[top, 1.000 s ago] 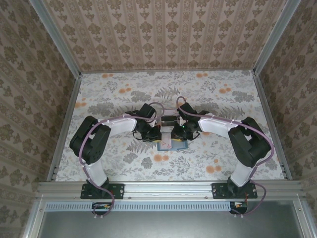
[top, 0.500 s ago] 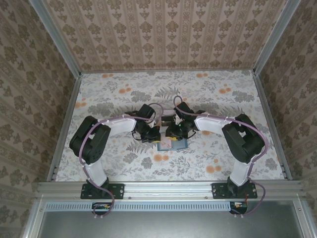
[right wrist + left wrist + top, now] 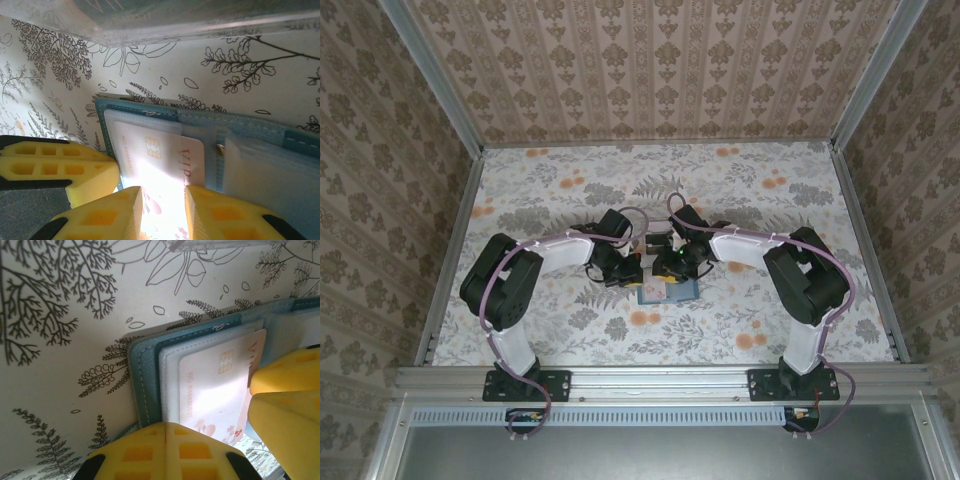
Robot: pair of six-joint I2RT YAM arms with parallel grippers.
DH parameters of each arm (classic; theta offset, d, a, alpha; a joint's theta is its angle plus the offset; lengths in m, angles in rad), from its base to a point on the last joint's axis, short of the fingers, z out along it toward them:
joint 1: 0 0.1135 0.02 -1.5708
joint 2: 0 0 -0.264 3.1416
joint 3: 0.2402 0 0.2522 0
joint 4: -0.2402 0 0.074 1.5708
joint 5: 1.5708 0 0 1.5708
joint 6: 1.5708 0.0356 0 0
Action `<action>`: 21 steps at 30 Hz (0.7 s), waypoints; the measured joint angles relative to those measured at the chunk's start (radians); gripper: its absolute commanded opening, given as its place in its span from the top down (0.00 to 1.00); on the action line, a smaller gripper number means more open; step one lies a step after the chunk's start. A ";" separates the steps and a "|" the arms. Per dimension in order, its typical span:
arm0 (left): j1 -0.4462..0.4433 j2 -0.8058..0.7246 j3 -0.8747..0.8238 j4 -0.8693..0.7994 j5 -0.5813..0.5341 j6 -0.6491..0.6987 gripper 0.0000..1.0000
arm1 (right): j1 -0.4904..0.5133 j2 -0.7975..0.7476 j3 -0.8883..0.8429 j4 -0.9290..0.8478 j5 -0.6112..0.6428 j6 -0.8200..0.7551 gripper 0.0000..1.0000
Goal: Take the credit cards out of the card holder
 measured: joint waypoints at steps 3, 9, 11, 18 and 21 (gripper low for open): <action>0.000 0.000 0.000 0.000 0.000 0.003 0.98 | 0.003 0.005 0.015 -0.034 0.021 -0.019 0.69; 0.000 0.000 -0.003 -0.003 0.000 0.006 0.98 | 0.010 0.005 0.051 -0.123 0.097 -0.056 0.69; 0.000 0.000 -0.006 -0.003 -0.001 0.009 0.98 | 0.013 0.005 0.062 -0.147 0.118 -0.068 0.69; 0.002 0.000 -0.012 -0.001 -0.002 0.018 0.99 | 0.031 0.005 0.067 -0.198 0.168 -0.080 0.69; 0.006 -0.007 -0.022 0.004 0.001 0.018 0.99 | 0.040 0.005 0.067 -0.203 0.176 -0.080 0.69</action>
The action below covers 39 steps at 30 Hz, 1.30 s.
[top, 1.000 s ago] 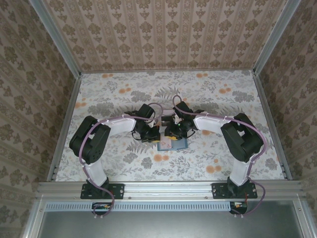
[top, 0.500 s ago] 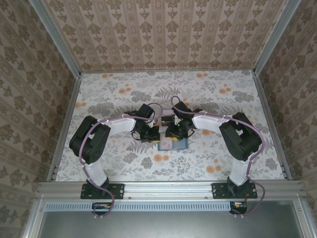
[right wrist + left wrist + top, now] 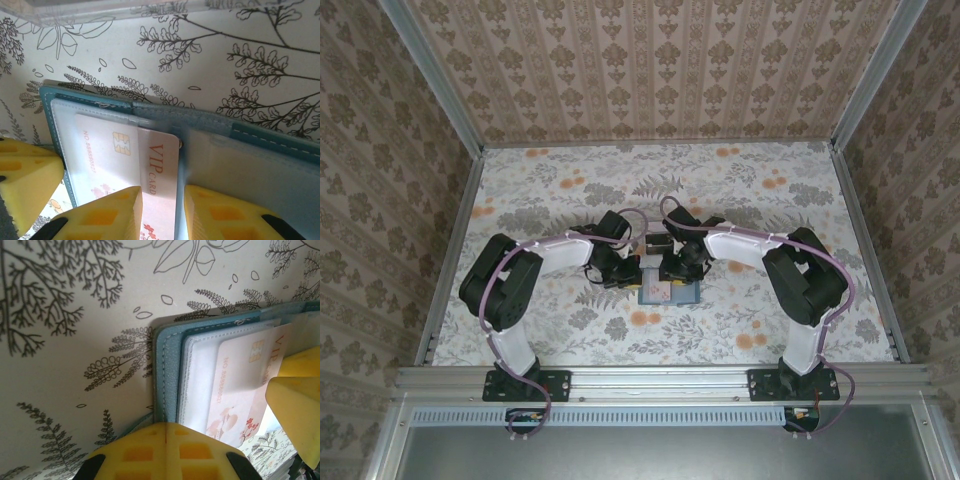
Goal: Take the credit cards out of the card holder
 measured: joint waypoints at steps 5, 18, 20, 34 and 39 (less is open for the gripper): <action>0.001 -0.014 -0.013 -0.007 -0.002 0.004 0.98 | 0.006 -0.009 -0.001 -0.003 0.002 0.001 0.69; -0.036 -0.034 0.048 -0.066 -0.006 0.006 0.99 | 0.005 -0.049 -0.094 0.097 -0.039 0.043 0.70; -0.049 -0.023 0.069 -0.064 -0.003 0.006 0.99 | 0.005 -0.051 -0.101 0.108 -0.044 0.043 0.70; -0.060 0.037 0.080 -0.068 -0.006 0.006 1.00 | -0.028 -0.071 -0.173 0.224 -0.131 0.085 0.70; -0.060 0.037 0.080 -0.068 -0.006 0.006 1.00 | -0.032 -0.071 -0.185 0.256 -0.158 0.099 0.73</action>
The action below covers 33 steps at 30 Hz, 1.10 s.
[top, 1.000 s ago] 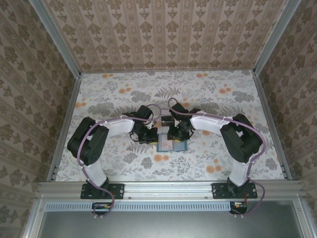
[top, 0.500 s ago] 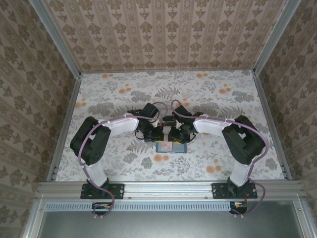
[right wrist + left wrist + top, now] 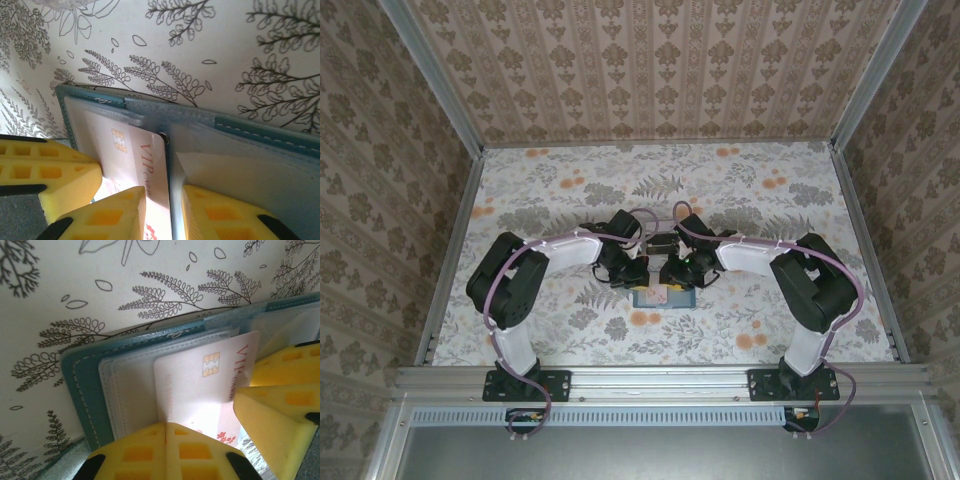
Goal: Take the credit cards out of the card holder
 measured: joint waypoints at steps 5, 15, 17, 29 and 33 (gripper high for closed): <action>0.000 0.000 0.000 0.000 0.000 0.000 1.00 | 0.000 -0.005 -0.003 0.014 -0.016 0.003 0.73; 0.000 0.002 0.000 0.000 0.001 0.000 1.00 | -0.002 -0.028 -0.006 0.020 -0.031 0.014 0.81; 0.001 0.002 0.000 0.000 0.002 0.000 1.00 | -0.003 -0.028 -0.006 0.020 -0.034 0.015 0.85; 0.008 0.002 0.000 -0.008 -0.002 0.009 1.00 | -0.014 -0.034 0.004 -0.017 -0.029 -0.021 0.96; 0.015 0.002 0.000 -0.013 -0.003 0.019 1.00 | -0.017 -0.050 0.042 -0.103 0.026 -0.070 0.97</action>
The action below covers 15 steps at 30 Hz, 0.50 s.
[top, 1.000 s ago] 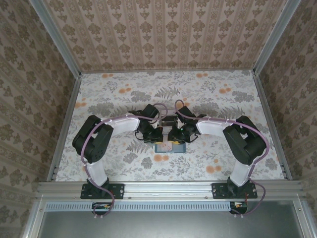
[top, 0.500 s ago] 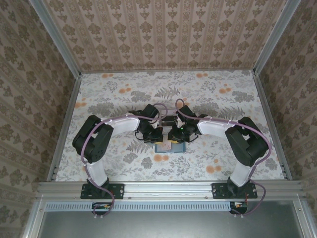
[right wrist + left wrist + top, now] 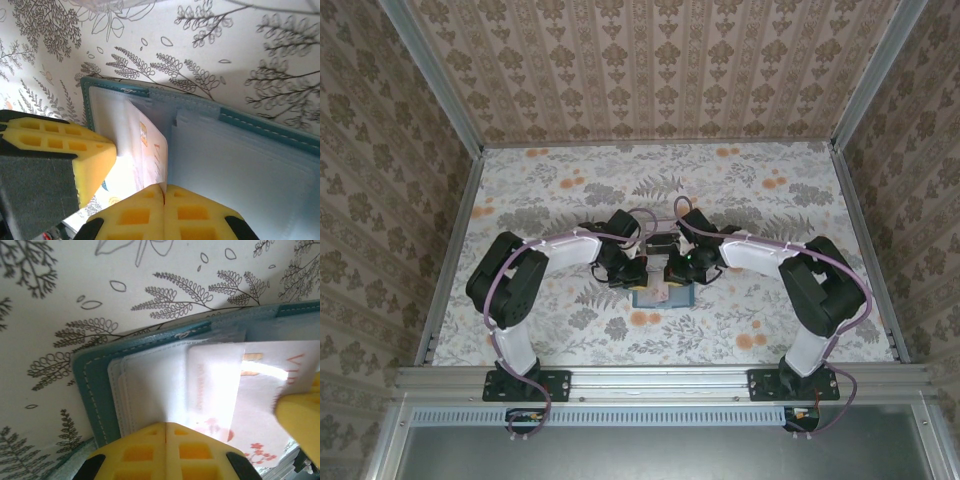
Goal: Take the credit cards out of the card holder
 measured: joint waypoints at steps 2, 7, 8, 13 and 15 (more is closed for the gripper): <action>0.003 0.000 0.000 -0.002 0.000 0.001 1.00 | -0.001 -0.011 0.014 -0.043 0.031 -0.022 0.97; 0.005 0.000 0.000 -0.002 0.000 0.001 1.00 | -0.002 -0.024 0.040 -0.125 0.083 -0.056 0.98; 0.005 0.000 0.000 -0.002 0.000 0.001 1.00 | -0.002 -0.024 0.045 -0.134 0.090 -0.063 0.98; 0.006 0.000 0.000 -0.002 0.000 0.001 1.00 | -0.001 -0.024 0.065 -0.176 0.114 -0.077 0.98; 0.006 0.000 -0.001 -0.002 0.000 0.001 1.00 | 0.003 -0.024 0.074 -0.191 0.126 -0.078 0.98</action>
